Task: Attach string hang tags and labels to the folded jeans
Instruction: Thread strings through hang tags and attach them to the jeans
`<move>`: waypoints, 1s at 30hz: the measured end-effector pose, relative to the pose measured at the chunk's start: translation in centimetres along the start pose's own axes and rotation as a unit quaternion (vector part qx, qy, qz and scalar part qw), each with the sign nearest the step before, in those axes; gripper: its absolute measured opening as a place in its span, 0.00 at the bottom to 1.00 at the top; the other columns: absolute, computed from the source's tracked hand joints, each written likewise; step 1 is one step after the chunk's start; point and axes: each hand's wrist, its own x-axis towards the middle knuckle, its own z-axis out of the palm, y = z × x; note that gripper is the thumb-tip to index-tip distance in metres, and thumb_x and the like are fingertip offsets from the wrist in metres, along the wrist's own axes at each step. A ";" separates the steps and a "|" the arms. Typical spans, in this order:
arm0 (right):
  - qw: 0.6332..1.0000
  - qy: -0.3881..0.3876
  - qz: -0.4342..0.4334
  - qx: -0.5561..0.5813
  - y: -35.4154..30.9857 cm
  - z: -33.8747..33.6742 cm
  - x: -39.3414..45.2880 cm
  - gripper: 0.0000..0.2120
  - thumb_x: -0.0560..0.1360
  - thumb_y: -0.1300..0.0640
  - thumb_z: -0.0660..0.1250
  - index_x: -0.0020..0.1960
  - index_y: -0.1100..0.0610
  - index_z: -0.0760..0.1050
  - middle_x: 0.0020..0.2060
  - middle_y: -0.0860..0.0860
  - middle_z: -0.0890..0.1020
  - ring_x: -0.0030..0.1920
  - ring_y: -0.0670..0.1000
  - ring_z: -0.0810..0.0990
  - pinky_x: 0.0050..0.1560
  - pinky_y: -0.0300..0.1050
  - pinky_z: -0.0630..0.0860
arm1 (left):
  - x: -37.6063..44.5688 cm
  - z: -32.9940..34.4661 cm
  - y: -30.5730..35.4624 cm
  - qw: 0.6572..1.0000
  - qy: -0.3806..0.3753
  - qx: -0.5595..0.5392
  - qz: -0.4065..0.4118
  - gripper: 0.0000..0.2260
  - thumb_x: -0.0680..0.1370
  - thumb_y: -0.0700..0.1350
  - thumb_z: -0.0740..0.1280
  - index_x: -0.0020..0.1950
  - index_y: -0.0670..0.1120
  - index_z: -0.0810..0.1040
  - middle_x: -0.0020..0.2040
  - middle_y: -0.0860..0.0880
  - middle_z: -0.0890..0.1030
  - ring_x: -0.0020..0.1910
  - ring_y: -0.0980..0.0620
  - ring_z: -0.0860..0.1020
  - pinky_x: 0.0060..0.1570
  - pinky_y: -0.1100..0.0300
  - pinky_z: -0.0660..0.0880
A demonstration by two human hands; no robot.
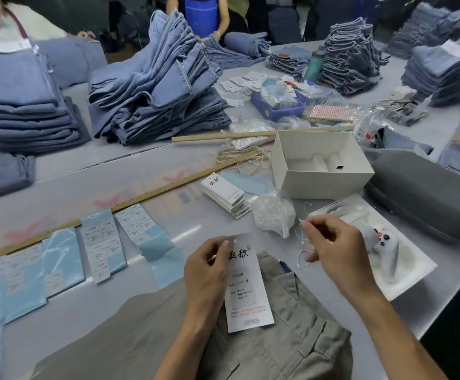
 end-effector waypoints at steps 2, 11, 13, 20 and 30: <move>0.995 -0.020 -0.072 -0.071 -2.9 0.9 -2.3 0.05 0.76 0.54 0.72 0.42 0.47 0.82 0.36 0.42 0.83 0.33 0.44 0.81 0.35 0.31 0.75 | -1.2 -0.4 0.7 1.000 0.017 -0.017 0.014 0.07 0.81 0.44 0.70 0.46 0.54 0.86 0.43 0.56 0.87 0.41 0.58 0.84 0.39 0.66 0.77; 0.965 -0.075 -0.178 -0.175 -9.0 5.0 -8.3 0.03 0.76 0.59 0.73 0.47 0.52 0.81 0.40 0.42 0.80 0.40 0.42 0.79 0.40 0.36 0.76 | -6.4 -2.3 5.2 0.982 0.000 -0.072 0.173 0.07 0.78 0.45 0.72 0.52 0.56 0.85 0.47 0.55 0.87 0.46 0.56 0.85 0.45 0.68 0.79; 0.969 -0.054 -0.179 -0.160 -9.5 5.0 -8.5 0.04 0.75 0.61 0.73 0.46 0.53 0.81 0.38 0.42 0.80 0.40 0.43 0.80 0.39 0.37 0.77 | -6.7 -2.8 5.5 0.979 0.000 -0.039 0.201 0.09 0.78 0.45 0.70 0.55 0.56 0.84 0.49 0.58 0.86 0.48 0.56 0.85 0.44 0.68 0.79; 0.967 -0.032 -0.195 -0.162 -11.1 4.0 -8.5 0.05 0.76 0.60 0.73 0.44 0.52 0.80 0.38 0.42 0.80 0.39 0.43 0.81 0.38 0.35 0.77 | -7.7 -4.0 6.4 0.973 -0.082 -0.056 0.208 0.10 0.82 0.55 0.64 0.59 0.59 0.83 0.54 0.54 0.85 0.52 0.50 0.85 0.40 0.53 0.84; 0.911 -0.074 -0.276 -0.297 -12.8 3.8 -9.4 0.09 0.71 0.59 0.78 0.45 0.49 0.79 0.38 0.42 0.79 0.37 0.45 0.79 0.34 0.41 0.80 | -6.8 -5.5 5.9 0.977 -0.101 -0.142 0.124 0.13 0.70 0.40 0.73 0.49 0.55 0.88 0.48 0.47 0.88 0.47 0.49 0.86 0.41 0.59 0.81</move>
